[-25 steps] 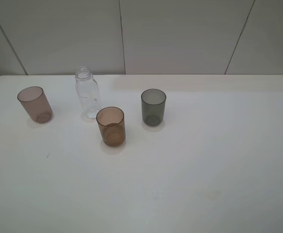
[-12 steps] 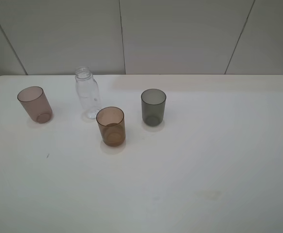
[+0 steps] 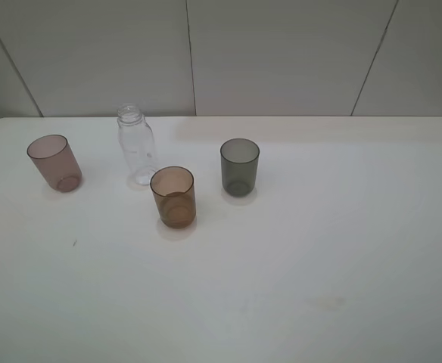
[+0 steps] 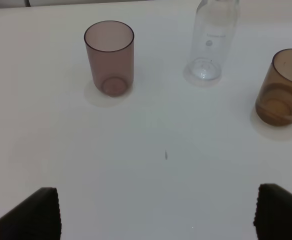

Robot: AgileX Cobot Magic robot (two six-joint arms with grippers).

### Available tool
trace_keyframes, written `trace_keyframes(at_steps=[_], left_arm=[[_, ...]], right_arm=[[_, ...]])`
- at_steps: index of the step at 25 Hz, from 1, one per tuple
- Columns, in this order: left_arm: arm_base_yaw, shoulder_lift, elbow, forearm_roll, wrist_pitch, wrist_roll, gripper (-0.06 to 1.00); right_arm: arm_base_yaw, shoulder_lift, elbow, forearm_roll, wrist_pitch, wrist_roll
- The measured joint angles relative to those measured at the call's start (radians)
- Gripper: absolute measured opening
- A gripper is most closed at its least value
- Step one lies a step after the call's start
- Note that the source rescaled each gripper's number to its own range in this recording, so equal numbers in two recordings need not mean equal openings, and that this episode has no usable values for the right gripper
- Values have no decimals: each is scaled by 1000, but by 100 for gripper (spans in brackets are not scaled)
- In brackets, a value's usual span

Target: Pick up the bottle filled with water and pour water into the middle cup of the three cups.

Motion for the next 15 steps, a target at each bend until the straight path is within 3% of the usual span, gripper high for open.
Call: trace_keyframes(at_steps=[15], left_arm=[[0,0,1,0,0,1,98]], right_arm=[[0,0,0,0,0,0]])
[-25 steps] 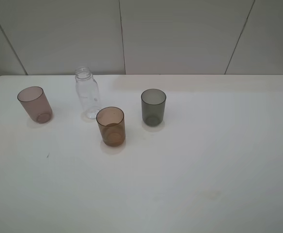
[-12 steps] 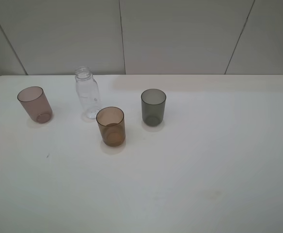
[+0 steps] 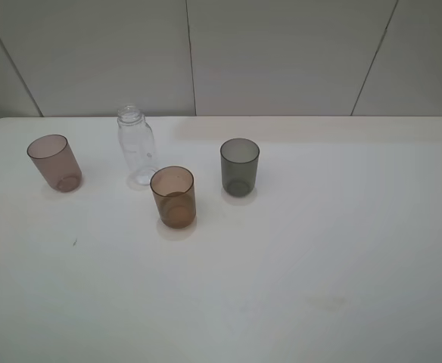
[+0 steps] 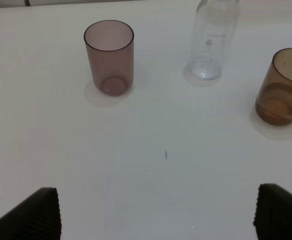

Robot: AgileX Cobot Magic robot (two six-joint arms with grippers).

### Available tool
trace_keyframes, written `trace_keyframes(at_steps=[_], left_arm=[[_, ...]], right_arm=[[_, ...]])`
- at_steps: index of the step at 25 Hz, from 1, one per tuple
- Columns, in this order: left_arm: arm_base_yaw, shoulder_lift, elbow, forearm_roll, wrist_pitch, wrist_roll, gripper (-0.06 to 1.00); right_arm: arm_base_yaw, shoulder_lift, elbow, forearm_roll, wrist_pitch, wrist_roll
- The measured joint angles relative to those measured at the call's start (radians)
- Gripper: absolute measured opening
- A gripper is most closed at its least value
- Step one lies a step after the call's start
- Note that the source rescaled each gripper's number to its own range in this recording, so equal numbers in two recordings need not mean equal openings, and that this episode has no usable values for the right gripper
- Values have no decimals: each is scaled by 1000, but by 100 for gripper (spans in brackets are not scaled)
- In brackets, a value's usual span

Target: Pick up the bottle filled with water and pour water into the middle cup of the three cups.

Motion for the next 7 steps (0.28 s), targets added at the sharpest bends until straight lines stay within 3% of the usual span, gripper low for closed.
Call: trace_keyframes(at_steps=[7], left_arm=[[0,0,0,0,0,0,98]], right_arm=[[0,0,0,0,0,0]])
